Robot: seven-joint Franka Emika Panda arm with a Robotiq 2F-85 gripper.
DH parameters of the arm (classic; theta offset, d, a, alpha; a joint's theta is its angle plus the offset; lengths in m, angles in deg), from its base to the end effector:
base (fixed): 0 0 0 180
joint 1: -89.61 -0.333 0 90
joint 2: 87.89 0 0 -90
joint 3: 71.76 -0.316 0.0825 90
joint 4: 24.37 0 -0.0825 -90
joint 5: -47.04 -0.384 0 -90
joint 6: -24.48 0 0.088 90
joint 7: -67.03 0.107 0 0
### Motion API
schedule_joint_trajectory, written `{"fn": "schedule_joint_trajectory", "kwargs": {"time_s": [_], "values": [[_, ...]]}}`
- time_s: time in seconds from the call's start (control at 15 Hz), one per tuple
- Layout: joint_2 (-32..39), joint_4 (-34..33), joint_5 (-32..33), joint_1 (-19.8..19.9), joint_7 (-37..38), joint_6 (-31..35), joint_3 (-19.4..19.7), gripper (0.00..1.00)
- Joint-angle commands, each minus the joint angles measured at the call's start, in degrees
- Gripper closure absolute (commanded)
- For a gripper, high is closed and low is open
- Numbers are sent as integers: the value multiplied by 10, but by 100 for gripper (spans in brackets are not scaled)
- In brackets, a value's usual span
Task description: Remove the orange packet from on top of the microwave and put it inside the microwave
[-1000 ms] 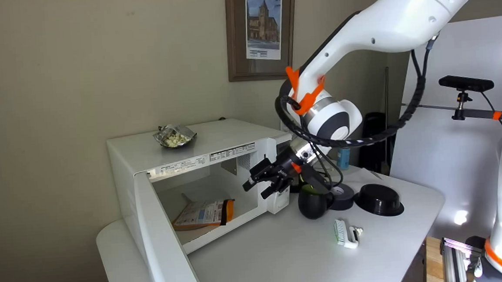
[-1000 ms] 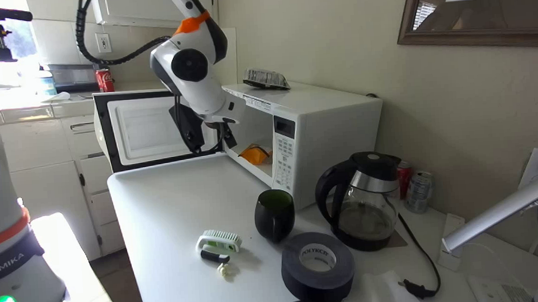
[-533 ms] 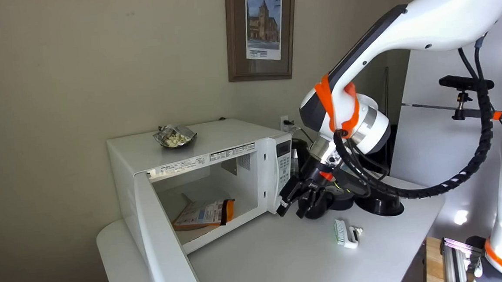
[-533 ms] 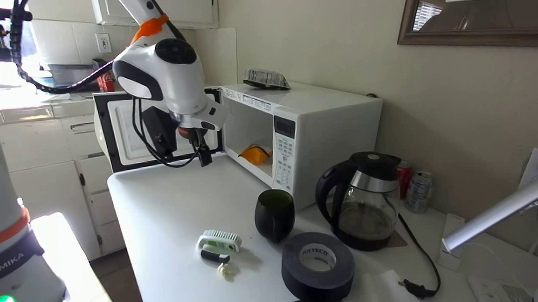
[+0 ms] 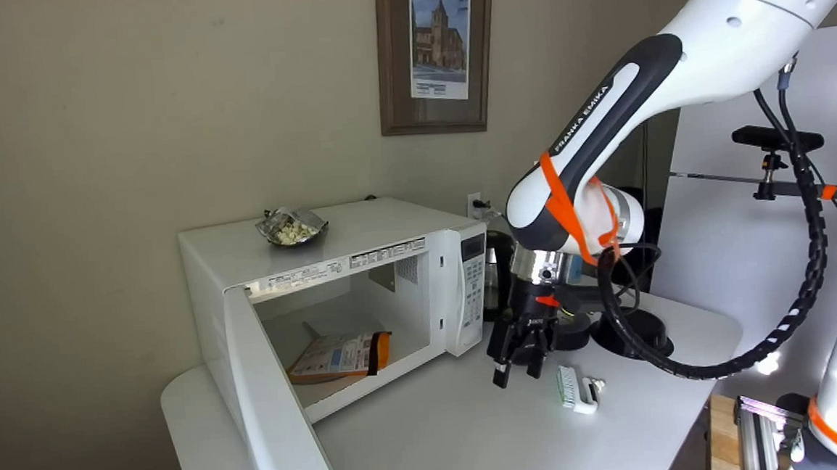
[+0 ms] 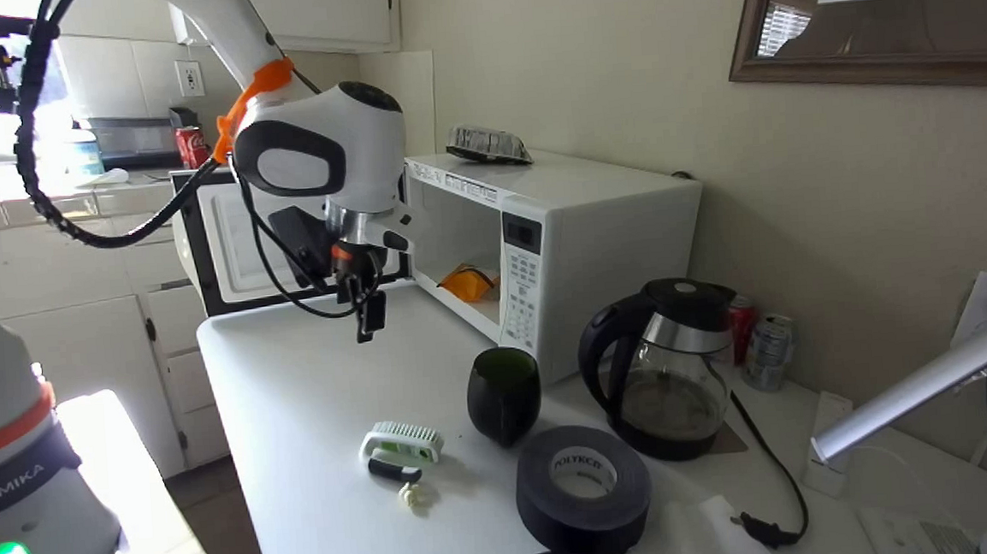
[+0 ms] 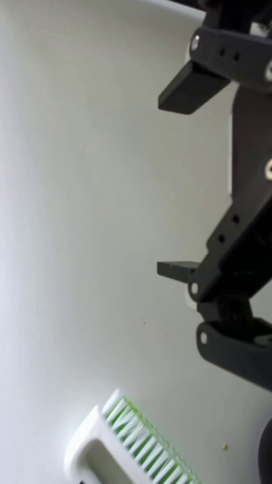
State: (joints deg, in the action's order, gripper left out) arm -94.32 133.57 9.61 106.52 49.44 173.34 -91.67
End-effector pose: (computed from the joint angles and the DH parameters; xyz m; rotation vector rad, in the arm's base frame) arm 0.3813 0.0036 0.2432 -2.8404 0.3063 0.0046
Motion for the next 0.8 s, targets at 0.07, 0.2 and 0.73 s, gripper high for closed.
{"fn": "schedule_joint_trajectory", "kwargs": {"time_s": [0.07, 0.2, 0.73], "values": [[-81, -22, 210, 86, 164, -199, -32, 0], [-96, -50, 303, 19, 227, -289, 50, 0], [-111, -92, 380, -48, 269, -378, 122, 0]]}}
